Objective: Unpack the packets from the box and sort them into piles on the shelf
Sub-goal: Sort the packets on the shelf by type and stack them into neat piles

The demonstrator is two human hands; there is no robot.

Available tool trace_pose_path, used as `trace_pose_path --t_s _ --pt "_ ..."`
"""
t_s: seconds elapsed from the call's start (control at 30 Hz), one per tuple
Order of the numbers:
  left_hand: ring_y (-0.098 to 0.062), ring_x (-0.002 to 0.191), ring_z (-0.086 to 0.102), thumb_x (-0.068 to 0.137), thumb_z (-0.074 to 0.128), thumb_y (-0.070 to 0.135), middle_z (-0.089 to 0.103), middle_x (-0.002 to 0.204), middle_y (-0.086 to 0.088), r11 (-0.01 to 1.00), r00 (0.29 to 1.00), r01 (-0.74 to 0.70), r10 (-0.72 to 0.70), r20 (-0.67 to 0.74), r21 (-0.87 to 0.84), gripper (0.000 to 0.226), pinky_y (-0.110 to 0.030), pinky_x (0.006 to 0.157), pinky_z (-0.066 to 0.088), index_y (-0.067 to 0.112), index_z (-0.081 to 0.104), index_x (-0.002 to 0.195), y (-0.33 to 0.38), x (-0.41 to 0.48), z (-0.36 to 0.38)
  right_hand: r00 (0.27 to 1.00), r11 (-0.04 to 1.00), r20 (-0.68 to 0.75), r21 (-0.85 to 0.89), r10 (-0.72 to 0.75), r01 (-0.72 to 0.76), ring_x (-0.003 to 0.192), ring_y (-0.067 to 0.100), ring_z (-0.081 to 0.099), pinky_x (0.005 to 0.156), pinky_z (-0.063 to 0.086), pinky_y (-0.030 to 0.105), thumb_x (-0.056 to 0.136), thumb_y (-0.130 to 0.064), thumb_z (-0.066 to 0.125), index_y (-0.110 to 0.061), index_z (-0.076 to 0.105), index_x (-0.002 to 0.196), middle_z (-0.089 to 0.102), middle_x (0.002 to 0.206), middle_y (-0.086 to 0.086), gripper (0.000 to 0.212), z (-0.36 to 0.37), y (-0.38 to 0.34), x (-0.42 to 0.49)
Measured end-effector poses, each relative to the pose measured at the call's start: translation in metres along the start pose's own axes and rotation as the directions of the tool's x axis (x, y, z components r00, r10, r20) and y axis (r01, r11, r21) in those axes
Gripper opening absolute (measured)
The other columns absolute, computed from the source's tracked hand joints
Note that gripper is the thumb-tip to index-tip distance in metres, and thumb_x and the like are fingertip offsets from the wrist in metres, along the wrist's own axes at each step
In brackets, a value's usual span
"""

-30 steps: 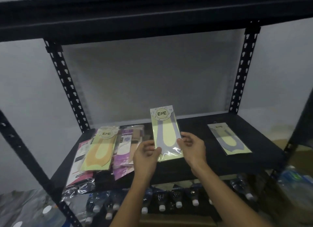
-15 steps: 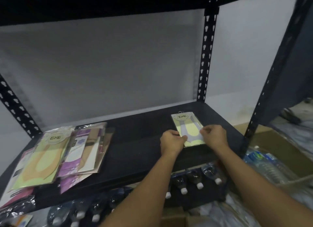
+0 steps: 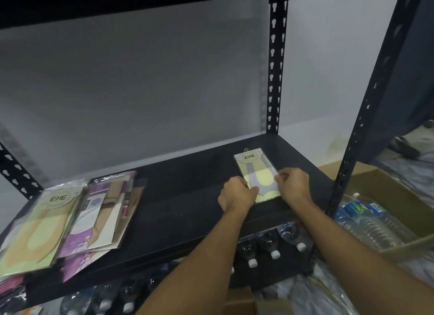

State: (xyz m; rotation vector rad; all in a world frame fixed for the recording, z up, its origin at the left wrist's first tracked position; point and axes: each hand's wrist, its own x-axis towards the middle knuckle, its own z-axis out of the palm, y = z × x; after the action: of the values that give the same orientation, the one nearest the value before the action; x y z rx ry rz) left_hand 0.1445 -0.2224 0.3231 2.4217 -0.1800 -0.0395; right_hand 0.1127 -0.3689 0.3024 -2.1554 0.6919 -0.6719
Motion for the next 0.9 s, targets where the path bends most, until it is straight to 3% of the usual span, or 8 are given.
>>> trace_pose_path --t_s 0.2,0.27,0.37,0.47,0.53,0.63,0.7,0.9 --pt "-0.015 0.088 0.062 0.085 0.066 0.047 0.069 0.103 0.003 0.993 0.999 -0.034 0.037 0.023 -0.112 0.032 -0.027 0.067 0.047 0.023 0.064 0.107 -0.007 0.002 -0.012 0.989 0.994 -0.108 0.024 -0.105 0.108 0.084 0.024 0.062 0.076 0.047 0.027 0.086 -0.011 0.066 -0.002 0.070 0.095 0.065 0.096 0.014 0.014 -0.005 -0.013 -0.012" --pt "-0.016 0.091 0.064 0.087 0.064 0.045 0.069 0.100 0.004 0.983 0.999 -0.051 0.050 -0.010 -0.175 0.031 -0.033 0.077 0.053 0.024 0.063 0.109 -0.016 0.000 -0.021 0.986 0.988 -0.096 0.069 -0.134 0.141 0.083 0.021 0.062 0.075 0.047 0.026 0.085 -0.014 0.066 -0.004 0.070 0.094 0.064 0.093 0.010 0.013 0.000 -0.025 -0.022" --pt "-0.013 0.084 0.065 0.087 0.065 0.040 0.067 0.086 0.009 0.965 0.993 -0.086 0.064 -0.095 -0.249 0.025 -0.037 0.081 0.056 0.024 0.063 0.106 -0.042 -0.006 -0.044 0.986 0.972 -0.027 0.166 -0.164 0.166 0.073 0.014 0.061 0.069 0.047 0.021 0.085 -0.019 0.067 -0.009 0.068 0.092 0.065 0.084 0.002 0.012 0.017 -0.053 -0.044" --pt "-0.003 0.076 0.062 0.087 0.065 0.039 0.064 0.081 0.012 0.960 0.973 -0.133 0.080 -0.214 -0.246 0.023 -0.026 0.069 0.051 0.024 0.064 0.104 -0.081 -0.015 -0.080 0.979 0.945 0.049 0.274 -0.200 0.180 0.065 0.001 0.056 0.057 0.041 0.005 0.084 -0.020 0.069 -0.013 0.065 0.089 0.063 0.076 -0.002 0.009 0.045 -0.085 -0.073" --pt "-0.002 0.078 0.061 0.087 0.064 0.040 0.063 0.083 0.013 0.962 0.951 -0.144 0.069 -0.300 -0.234 0.021 -0.023 0.067 0.048 0.025 0.064 0.103 -0.113 -0.024 -0.110 0.968 0.931 0.089 0.309 -0.235 0.197 0.065 0.000 0.055 0.058 0.041 0.001 0.082 -0.017 0.070 -0.014 0.065 0.088 0.063 0.076 -0.002 0.008 0.066 -0.105 -0.094" --pt "-0.010 0.079 0.064 0.089 0.062 0.038 0.066 0.086 0.010 0.971 0.907 -0.099 -0.001 -0.422 -0.216 0.017 -0.031 0.070 0.052 0.025 0.063 0.099 -0.165 -0.040 -0.161 0.942 0.914 0.192 0.358 -0.274 0.193 0.065 0.002 0.056 0.059 0.043 0.002 0.082 -0.015 0.071 -0.015 0.066 0.089 0.062 0.080 -0.001 0.009 0.098 -0.136 -0.127" --pt "-0.011 0.081 0.063 0.089 0.062 0.036 0.067 0.090 0.008 0.980 0.872 -0.067 -0.035 -0.489 -0.189 0.013 -0.029 0.068 0.050 0.025 0.063 0.097 -0.196 -0.051 -0.195 0.923 0.906 0.250 0.380 -0.293 0.185 0.063 0.002 0.055 0.056 0.043 0.004 0.082 -0.016 0.071 -0.014 0.067 0.090 0.063 0.080 0.000 0.009 0.120 -0.157 -0.147" --pt "-0.021 0.103 0.059 0.084 0.063 0.030 0.068 0.103 0.006 0.998 0.781 0.037 -0.056 -0.622 -0.045 0.020 -0.046 0.095 0.046 0.023 0.066 0.103 -0.257 -0.073 -0.274 0.859 0.885 0.350 0.413 -0.373 0.215 0.063 0.002 0.054 0.056 0.041 0.005 0.083 -0.017 0.069 -0.015 0.066 0.085 0.063 0.077 -0.002 0.005 0.171 -0.220 -0.197"
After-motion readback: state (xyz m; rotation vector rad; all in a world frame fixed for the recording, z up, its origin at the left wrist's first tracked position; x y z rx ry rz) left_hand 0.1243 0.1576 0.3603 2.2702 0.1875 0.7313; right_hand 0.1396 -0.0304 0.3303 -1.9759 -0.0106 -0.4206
